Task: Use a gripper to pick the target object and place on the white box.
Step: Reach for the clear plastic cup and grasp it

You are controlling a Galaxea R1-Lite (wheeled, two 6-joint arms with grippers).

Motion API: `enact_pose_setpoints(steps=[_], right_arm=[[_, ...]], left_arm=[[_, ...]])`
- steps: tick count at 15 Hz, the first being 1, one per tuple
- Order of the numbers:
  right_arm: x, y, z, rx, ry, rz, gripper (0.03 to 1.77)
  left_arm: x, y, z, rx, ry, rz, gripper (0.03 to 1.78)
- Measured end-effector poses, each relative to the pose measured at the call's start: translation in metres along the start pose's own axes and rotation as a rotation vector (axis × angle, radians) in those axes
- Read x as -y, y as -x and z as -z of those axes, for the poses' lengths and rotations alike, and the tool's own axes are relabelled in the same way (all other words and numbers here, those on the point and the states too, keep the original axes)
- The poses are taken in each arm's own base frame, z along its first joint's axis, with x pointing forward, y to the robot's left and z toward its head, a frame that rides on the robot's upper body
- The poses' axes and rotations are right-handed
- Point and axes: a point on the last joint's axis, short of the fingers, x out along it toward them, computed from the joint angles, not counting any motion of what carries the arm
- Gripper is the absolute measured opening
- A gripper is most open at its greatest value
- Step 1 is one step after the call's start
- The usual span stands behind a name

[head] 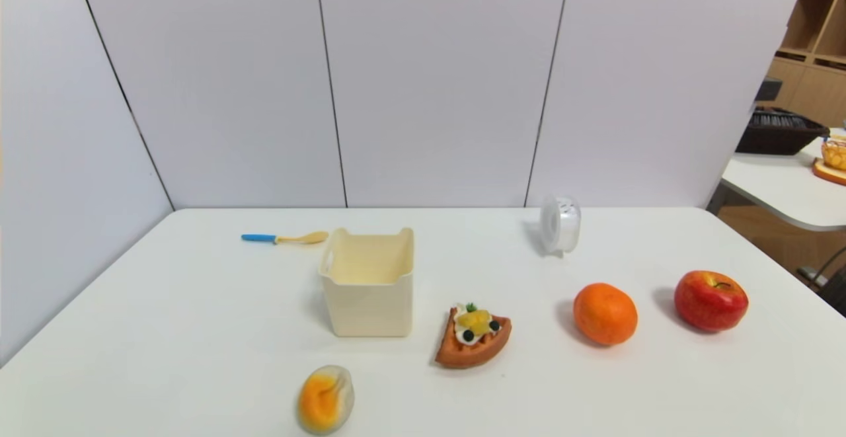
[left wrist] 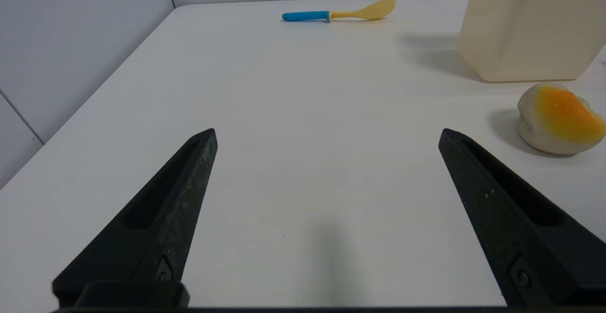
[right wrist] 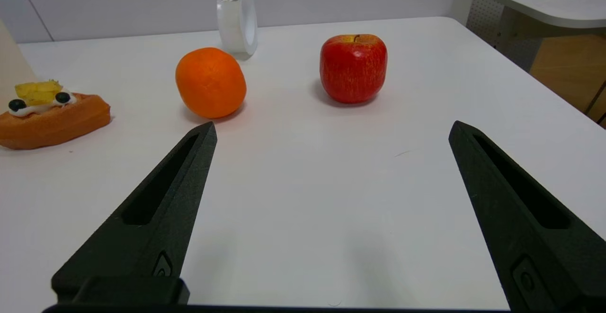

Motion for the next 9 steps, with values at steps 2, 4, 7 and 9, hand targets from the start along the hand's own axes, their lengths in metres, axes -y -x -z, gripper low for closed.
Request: enact_pose_setpoints(steps=[2, 4, 7, 9], right_arm=[[0.0, 0.0, 0.0, -0.003, 0.0, -0.001, 1.7], [0.0, -0.001, -0.001, -0.021, 0.035, -0.007, 1.7], [-0.001, -0.007, -0.02, -0.058, 0.124, -0.006, 1.7], [-0.003, -0.012, -0.05, -0.046, 0.149, -0.011, 1.7]], left_arm=[[0.0, 0.0, 0.0, 0.0, 0.0, 0.0, 1.69], [0.0, 0.0, 0.0, 0.0, 0.0, 0.0, 1.69], [0.0, 0.0, 0.0, 0.0, 0.0, 0.0, 1.69], [0.0, 0.0, 0.0, 0.0, 0.0, 0.0, 1.69]])
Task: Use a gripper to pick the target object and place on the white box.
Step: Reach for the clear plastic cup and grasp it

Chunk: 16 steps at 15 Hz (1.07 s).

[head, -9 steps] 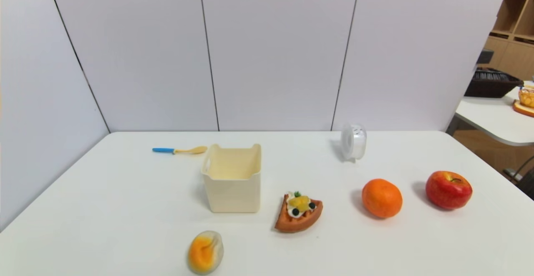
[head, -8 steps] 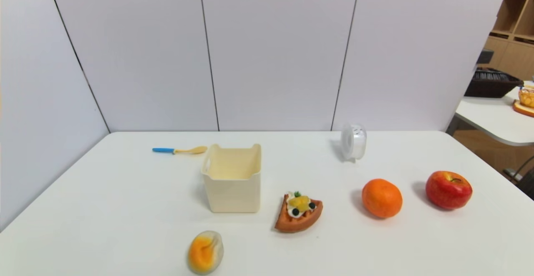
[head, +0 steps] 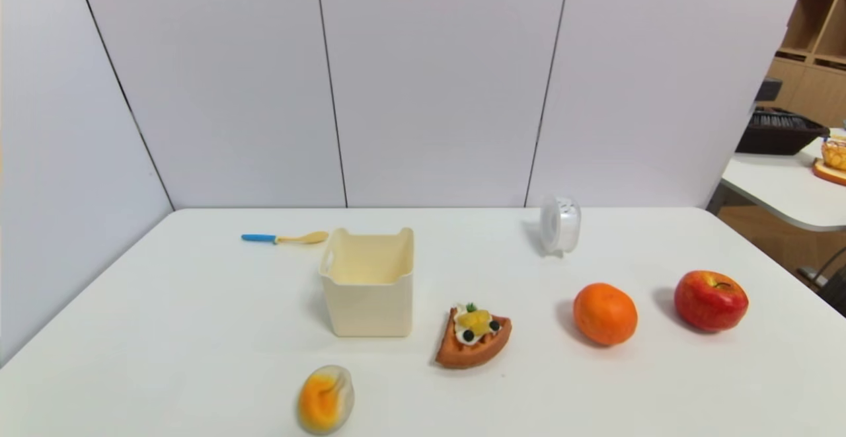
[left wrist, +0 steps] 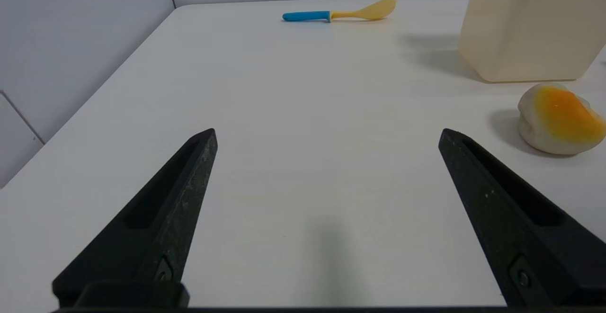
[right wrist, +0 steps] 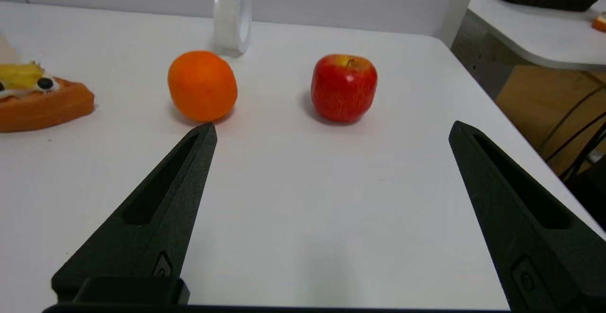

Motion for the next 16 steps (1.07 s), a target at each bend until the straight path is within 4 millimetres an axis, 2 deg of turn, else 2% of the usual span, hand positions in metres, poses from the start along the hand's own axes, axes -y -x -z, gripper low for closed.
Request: enact_pose_setpoints(steps=[2, 5, 11, 14, 16], right_arm=[[0.003, -0.007, -0.034, 0.004, 0.042, -0.001, 1.7], [0.01, -0.025, -0.097, 0.042, 0.125, 0.003, 1.7], [0.022, -0.077, -0.228, 0.159, 0.15, -0.009, 1.7], [0.026, -0.112, -0.278, 0.141, 0.119, -0.026, 1.7], [0.022, -0.149, -0.298, 0.095, 0.077, -0.052, 1.7]], left_arm=[[0.0, 0.0, 0.0, 0.0, 0.0, 0.0, 1.69], [0.0, 0.0, 0.0, 0.0, 0.0, 0.0, 1.69], [0.0, 0.0, 0.0, 0.0, 0.0, 0.0, 1.69], [0.0, 0.0, 0.0, 0.0, 0.0, 0.0, 1.69], [0.0, 0.0, 0.0, 0.0, 0.0, 0.0, 1.69]])
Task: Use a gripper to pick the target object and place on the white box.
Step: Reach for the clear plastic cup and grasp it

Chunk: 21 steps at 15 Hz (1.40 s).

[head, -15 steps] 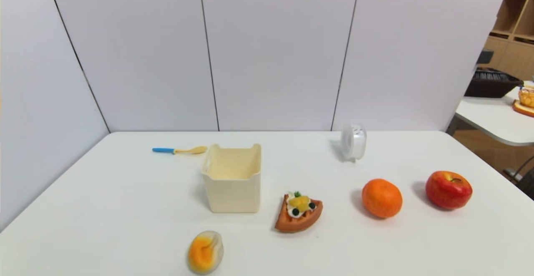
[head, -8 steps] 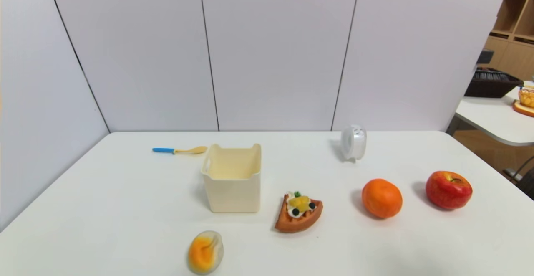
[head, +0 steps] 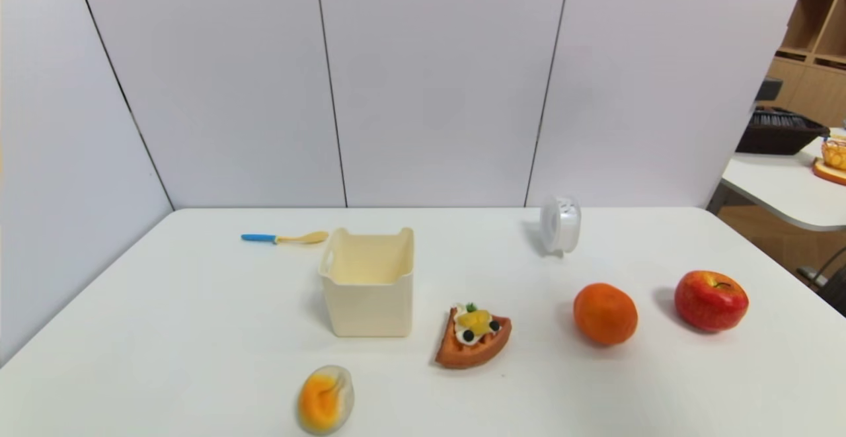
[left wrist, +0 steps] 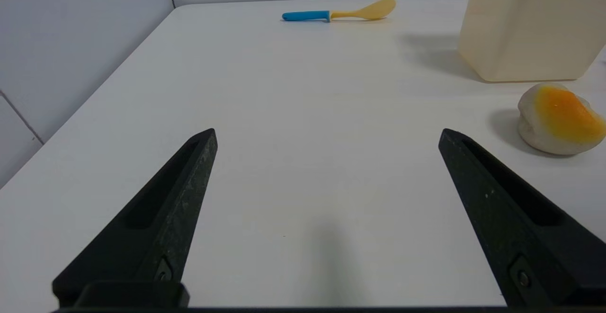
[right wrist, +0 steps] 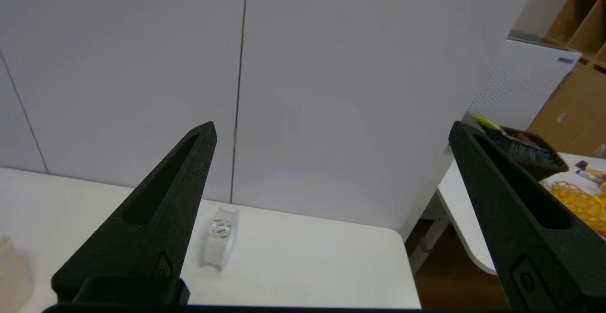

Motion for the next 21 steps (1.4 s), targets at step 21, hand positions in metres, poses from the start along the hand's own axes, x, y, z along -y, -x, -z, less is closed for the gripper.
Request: enact_pose_setpoints(steps=[21], right_arm=[[-0.142, -0.219, 0.185, -1.013, -0.16, -0.142, 1.7]], left_arm=[[0.0, 0.0, 0.0, 0.0, 0.0, 0.0, 1.69]])
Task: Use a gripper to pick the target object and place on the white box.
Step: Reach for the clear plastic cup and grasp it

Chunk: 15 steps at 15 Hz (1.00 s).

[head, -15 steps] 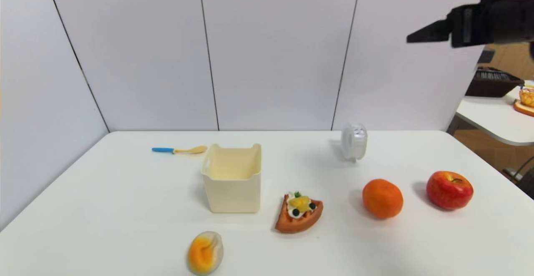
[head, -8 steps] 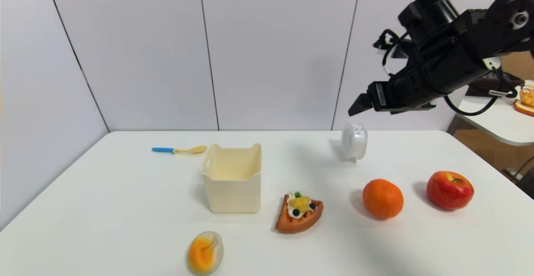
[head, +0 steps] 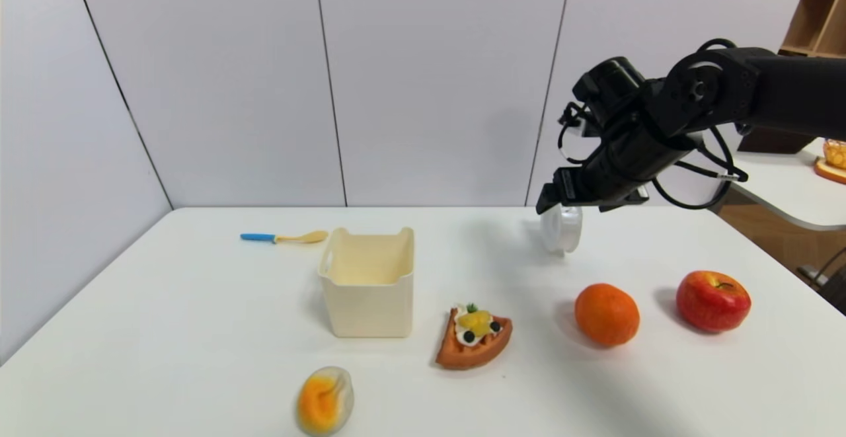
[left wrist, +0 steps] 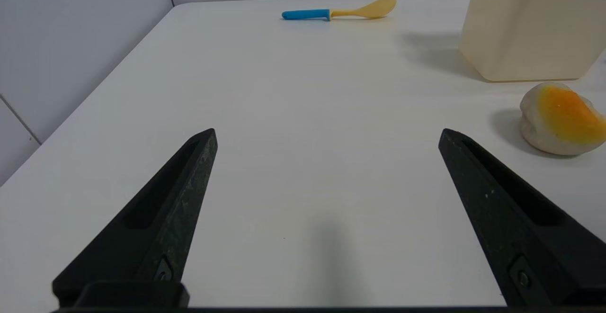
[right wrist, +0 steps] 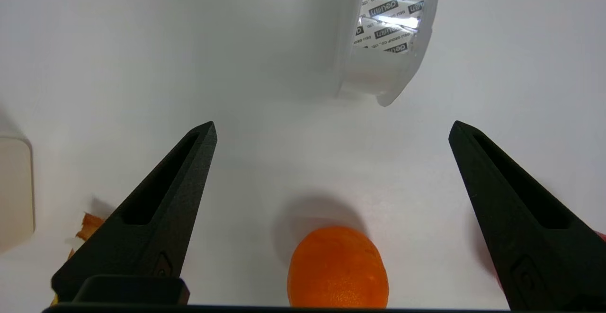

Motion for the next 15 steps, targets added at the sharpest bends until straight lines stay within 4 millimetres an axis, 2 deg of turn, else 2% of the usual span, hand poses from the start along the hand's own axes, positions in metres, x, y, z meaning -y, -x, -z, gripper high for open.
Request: enact_pose_setpoints(steps=[6, 10, 15], right_arm=[[0.004, -0.028, -0.001, -0.023, -0.105, 0.026, 1.7], [0.014, -0.056, -0.009, 0.023, -0.152, 0.053, 1.7], [0.024, -0.086, -0.008, -0.004, -0.171, 0.067, 1.7]], left_arm=[[0.0, 0.0, 0.0, 0.0, 0.0, 0.0, 1.69], [0.0, 0.0, 0.0, 0.0, 0.0, 0.0, 1.69], [0.0, 0.0, 0.0, 0.0, 0.0, 0.0, 1.69]])
